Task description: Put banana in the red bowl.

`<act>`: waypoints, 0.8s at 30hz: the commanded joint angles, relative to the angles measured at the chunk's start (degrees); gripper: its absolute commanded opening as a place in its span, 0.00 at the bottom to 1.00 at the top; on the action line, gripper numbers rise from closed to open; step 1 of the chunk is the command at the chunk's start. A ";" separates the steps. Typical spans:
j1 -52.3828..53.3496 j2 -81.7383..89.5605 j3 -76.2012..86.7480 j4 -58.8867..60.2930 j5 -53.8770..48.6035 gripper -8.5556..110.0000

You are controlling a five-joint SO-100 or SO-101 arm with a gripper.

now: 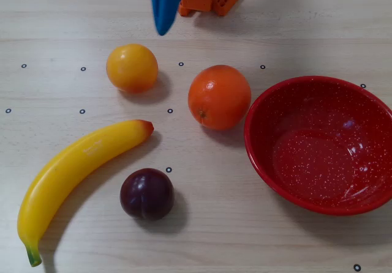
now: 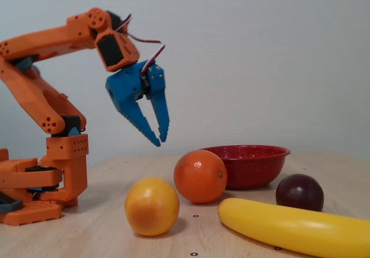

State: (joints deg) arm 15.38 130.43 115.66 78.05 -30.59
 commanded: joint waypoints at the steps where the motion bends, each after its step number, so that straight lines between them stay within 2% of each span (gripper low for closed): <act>1: 2.29 -3.34 -10.20 2.20 -3.87 0.07; 10: 10.11 -25.05 -33.66 6.24 -13.71 0.09; 13: 12.30 -31.90 -40.69 6.94 -17.58 0.15; 24: 16.70 -52.03 -61.08 8.88 -32.26 0.27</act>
State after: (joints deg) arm 30.59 76.73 61.61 85.43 -60.03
